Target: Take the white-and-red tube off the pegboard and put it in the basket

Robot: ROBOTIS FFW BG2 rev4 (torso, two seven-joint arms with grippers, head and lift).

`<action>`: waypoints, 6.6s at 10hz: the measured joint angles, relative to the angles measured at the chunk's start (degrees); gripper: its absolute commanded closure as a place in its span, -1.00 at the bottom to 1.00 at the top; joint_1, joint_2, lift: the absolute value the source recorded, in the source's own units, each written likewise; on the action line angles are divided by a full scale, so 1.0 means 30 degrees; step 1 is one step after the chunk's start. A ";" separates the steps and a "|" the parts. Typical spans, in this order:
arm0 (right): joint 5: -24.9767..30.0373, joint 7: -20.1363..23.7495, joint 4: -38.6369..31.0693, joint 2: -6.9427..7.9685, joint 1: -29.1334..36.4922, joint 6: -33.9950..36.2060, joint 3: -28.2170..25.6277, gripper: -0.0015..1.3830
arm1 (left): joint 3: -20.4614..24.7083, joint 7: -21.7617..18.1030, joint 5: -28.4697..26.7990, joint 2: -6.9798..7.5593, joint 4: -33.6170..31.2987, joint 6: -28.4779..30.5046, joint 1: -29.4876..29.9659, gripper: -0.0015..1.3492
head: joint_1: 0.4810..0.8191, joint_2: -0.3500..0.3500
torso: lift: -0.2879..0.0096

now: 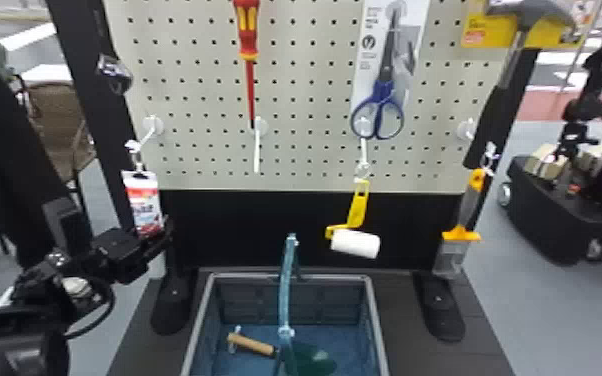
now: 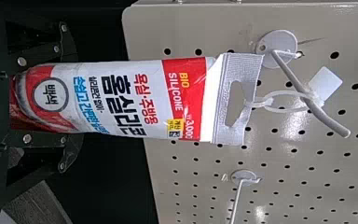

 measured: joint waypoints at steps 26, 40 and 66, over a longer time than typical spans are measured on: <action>-0.0035 -0.0002 0.0276 -0.0172 0.0000 0.0147 0.0000 -0.74 | 0.0933 0.0908 -0.0854 -0.0385 -0.3084 -0.0403 0.1220 0.82 | -0.60 0.00 | 0.26; 0.0051 0.0000 0.0282 -0.0254 -0.0061 0.0361 0.0000 -0.74 | -0.0157 0.6709 0.6972 -0.3164 -1.0178 0.1429 0.7790 0.82 | -0.60 0.00 | 0.26; -0.0147 0.0272 0.0468 -0.0486 -0.0407 0.0488 0.0000 -0.74 | -0.3767 0.4947 0.9305 -0.3164 -0.7594 0.4242 0.6902 -0.43 | -0.60 0.00 | 0.26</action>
